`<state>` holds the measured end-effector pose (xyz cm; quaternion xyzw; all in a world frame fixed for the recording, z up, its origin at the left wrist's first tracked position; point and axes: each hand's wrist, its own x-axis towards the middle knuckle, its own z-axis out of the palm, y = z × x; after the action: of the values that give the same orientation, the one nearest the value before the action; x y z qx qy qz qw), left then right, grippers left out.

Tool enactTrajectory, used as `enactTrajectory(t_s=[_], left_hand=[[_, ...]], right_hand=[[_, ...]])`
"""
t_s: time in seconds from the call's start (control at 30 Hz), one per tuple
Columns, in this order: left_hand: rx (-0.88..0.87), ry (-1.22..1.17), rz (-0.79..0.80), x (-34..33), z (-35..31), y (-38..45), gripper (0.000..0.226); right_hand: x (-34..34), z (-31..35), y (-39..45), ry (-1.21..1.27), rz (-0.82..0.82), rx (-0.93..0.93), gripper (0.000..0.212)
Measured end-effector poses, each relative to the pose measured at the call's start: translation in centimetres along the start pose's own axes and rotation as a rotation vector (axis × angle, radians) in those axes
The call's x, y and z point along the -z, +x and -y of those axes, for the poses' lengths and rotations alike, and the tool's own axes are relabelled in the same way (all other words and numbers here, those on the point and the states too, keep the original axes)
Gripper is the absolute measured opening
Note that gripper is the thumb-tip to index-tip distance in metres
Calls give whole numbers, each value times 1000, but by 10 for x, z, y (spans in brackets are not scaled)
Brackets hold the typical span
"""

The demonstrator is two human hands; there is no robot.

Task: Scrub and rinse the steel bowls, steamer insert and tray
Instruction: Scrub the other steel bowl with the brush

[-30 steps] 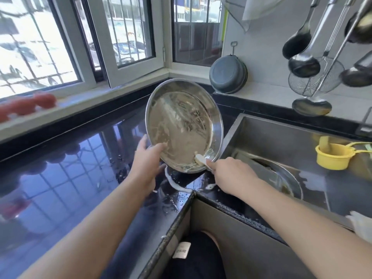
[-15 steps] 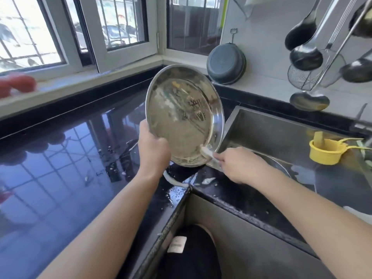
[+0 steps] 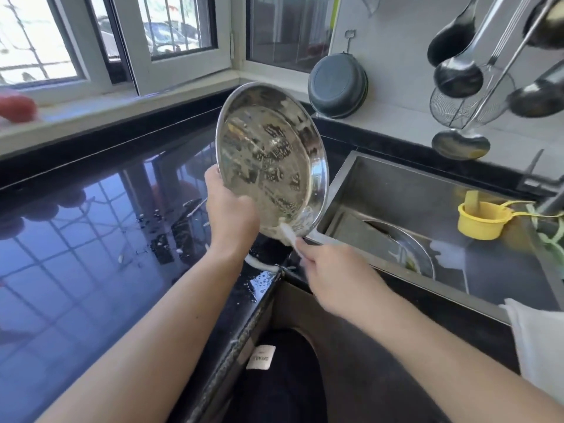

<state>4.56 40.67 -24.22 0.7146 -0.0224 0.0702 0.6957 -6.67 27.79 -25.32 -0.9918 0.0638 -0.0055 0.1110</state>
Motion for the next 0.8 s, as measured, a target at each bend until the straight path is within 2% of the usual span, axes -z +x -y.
enactTrajectory(t_s=[0.1, 0.27, 0.37, 0.43, 0.6, 0.7, 0.8], left_hand=[[16, 26, 37, 4, -3, 2, 60], [-19, 144, 129, 24, -17, 24, 53], [-28, 225, 140, 35, -23, 37, 59], [-46, 259, 151, 38, -26, 40, 62], [-52, -5, -22, 22, -16, 28, 65], [-24, -125, -48, 6, -7, 3, 92], [-85, -135, -47, 3, -6, -7, 107]], right_hand=[[0, 5, 1, 34, 15, 23, 43], [26, -33, 38, -302, 68, -135, 39], [50, -35, 62, -420, 79, -103, 54], [54, -26, 71, -462, 92, -91, 55], [33, -8, 72, -398, 184, -61, 36], [36, -7, 77, -342, 267, -28, 29], [43, -3, 73, -222, 377, 76, 35]])
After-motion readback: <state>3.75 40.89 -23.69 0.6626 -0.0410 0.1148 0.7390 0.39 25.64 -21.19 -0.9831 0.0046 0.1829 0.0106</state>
